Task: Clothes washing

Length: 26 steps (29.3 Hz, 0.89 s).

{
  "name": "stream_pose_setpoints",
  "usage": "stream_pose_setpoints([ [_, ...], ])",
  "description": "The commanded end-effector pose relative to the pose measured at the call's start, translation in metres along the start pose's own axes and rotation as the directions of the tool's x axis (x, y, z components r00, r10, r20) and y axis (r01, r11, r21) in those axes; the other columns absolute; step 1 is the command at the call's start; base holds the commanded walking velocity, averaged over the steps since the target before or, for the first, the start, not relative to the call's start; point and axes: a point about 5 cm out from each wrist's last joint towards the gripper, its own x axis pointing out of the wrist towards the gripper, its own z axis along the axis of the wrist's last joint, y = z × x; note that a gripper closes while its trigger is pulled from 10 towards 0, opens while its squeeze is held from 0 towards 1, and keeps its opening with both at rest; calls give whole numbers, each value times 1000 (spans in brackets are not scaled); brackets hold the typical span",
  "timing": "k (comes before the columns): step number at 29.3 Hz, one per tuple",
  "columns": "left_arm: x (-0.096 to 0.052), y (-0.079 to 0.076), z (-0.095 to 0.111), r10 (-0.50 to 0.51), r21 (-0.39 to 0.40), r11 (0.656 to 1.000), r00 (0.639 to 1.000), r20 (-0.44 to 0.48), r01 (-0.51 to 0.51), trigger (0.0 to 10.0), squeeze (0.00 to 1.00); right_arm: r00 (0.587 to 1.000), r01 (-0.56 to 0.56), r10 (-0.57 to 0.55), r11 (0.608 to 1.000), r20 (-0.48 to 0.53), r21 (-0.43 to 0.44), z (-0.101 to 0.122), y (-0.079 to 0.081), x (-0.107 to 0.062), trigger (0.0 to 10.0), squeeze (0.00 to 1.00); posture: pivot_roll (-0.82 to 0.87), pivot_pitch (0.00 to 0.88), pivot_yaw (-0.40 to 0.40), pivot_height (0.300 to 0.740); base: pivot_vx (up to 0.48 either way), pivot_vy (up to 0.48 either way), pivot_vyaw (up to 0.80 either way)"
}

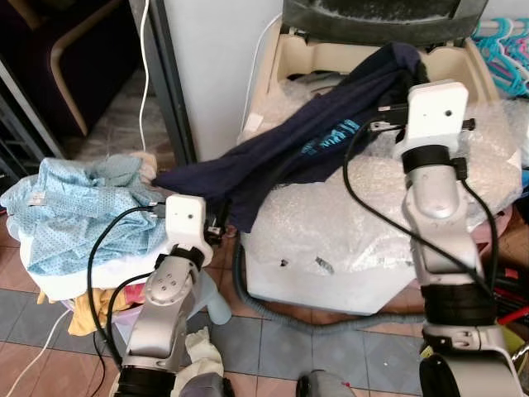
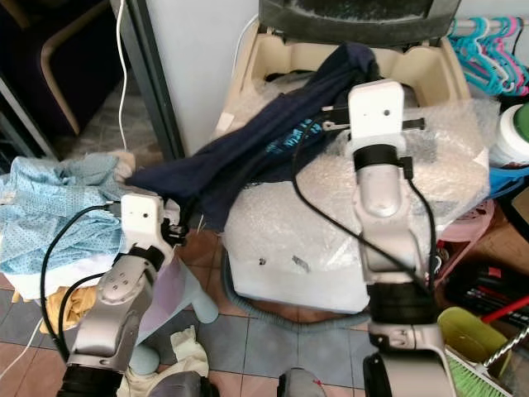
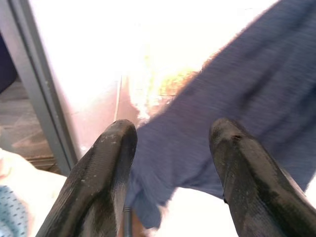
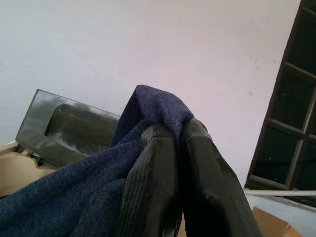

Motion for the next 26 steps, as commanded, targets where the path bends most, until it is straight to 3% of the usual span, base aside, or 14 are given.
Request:
stream_pose_setpoints([
  [1, -1, 4, -1, 18, 3, 1000, 1000, -3, -18, 10000, 0, 1000, 19, -19, 1000, 12, -13, 1, -4, 3, 10000, 0, -47, 24, 6, 740, 0, 0, -800],
  [6, -1, 4, 0, 14, -18, 1000, 1000, 10, -14, 10000, 0, 999, 34, -34, 999, 9, -28, -1, -12, 8, 10000, 0, -49, 23, 7, 740, 0, 0, -800],
  [15, -1, 6, 5, 17, -26, 1000, 999, 45, -15, 10000, 0, 987, -160, 161, 987, -18, 26, -10, 9, -1, 10000, 0, -53, 23, 12, 740, 0, 0, -167],
  [18, -1, 8, 5, 25, -30, 999, 999, 47, -23, 10000, 0, 976, -216, 216, 976, -3, 35, -10, 15, -2, 10000, 0, -53, 22, 14, 740, 0, 0, 581],
  [26, -5, 12, 1, 36, -18, 999, 999, 32, -35, 10000, 0, 976, -219, 219, 974, 1, 53, -9, 15, 2, 10000, 0, -46, 21, 15, 740, 30, 0, 511],
])
